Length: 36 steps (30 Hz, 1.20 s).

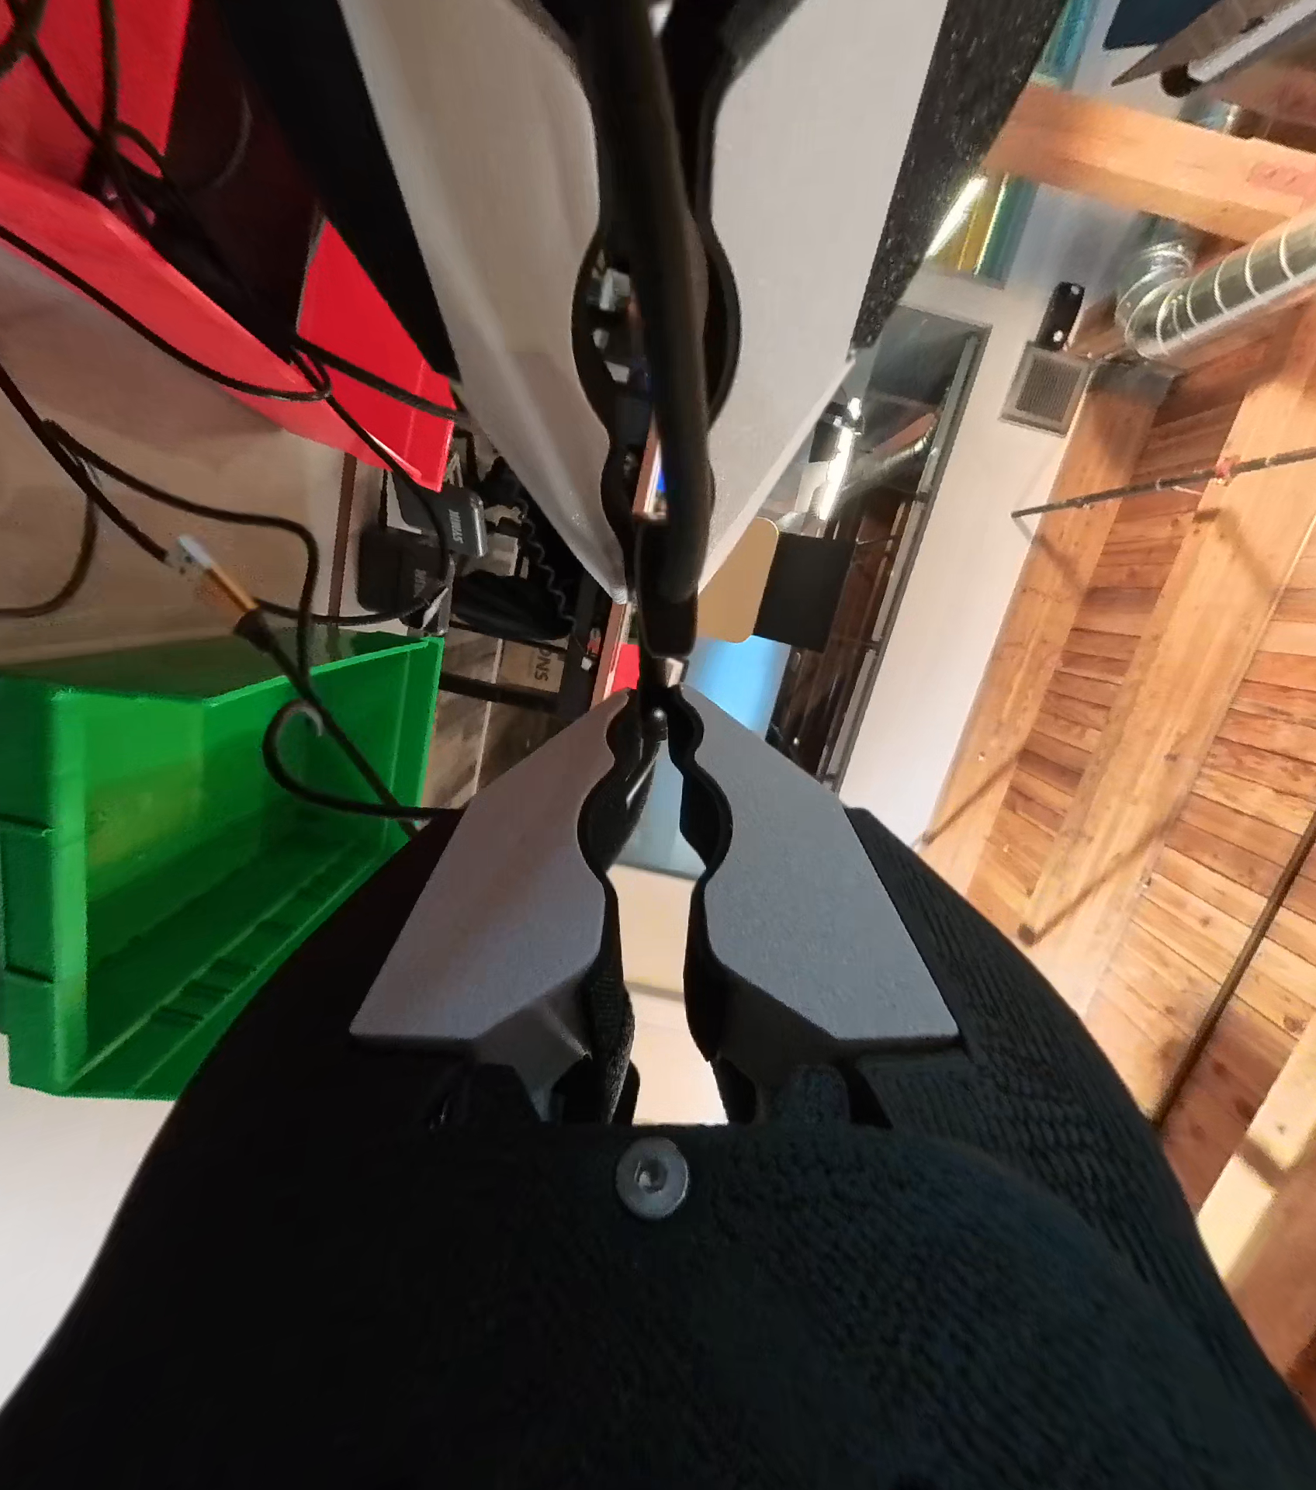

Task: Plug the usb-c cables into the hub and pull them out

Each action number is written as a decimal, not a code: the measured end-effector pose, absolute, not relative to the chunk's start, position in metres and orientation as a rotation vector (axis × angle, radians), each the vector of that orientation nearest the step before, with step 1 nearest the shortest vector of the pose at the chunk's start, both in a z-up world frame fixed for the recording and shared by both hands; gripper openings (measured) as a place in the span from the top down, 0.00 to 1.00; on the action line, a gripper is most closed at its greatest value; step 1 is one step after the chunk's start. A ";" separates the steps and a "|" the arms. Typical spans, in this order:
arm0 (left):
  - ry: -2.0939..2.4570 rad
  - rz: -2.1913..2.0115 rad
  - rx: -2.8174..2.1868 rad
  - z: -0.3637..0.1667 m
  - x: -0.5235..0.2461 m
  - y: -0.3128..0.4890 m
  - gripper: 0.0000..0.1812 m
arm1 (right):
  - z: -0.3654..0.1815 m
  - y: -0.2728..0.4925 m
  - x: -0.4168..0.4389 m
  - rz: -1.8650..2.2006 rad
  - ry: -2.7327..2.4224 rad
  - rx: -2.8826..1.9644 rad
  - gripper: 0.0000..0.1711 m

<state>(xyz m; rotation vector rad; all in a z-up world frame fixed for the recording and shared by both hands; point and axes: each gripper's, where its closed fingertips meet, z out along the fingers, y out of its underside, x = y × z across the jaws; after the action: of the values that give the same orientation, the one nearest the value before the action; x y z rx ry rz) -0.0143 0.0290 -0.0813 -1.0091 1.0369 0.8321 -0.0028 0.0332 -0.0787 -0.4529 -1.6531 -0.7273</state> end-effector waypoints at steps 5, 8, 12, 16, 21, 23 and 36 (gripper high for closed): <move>1.040 0.804 -1.037 -0.086 -0.013 0.033 0.96 | -0.083 0.038 -0.001 -0.697 -1.661 -0.480 0.98; 1.033 0.670 -1.061 -0.088 -0.010 0.038 0.96 | -0.086 0.043 0.000 -0.593 -1.681 -0.515 0.98; 0.958 0.486 -1.080 -0.075 -0.018 0.031 0.87 | -0.070 0.054 0.010 -0.483 -1.615 -0.594 0.98; 0.928 0.372 -1.099 -0.068 -0.027 0.029 0.76 | -0.067 0.048 0.009 -0.161 -1.639 -0.691 0.98; 0.834 0.287 -1.131 -0.053 -0.051 0.026 0.73 | -0.028 0.086 0.026 -0.026 -1.516 -0.831 0.98; 0.781 0.216 -1.166 -0.049 -0.065 0.027 0.72 | 0.002 0.103 0.032 0.018 -1.456 -0.868 0.98; 0.591 -0.128 -1.342 -0.063 -0.094 0.051 0.69 | 0.208 0.170 0.033 0.121 -1.230 -0.937 0.98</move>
<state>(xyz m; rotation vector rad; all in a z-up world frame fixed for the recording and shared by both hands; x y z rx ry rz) -0.0942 0.0514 -0.0630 -1.3420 0.5908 -0.1284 0.0329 0.1697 0.2084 -0.9370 -1.2301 0.1210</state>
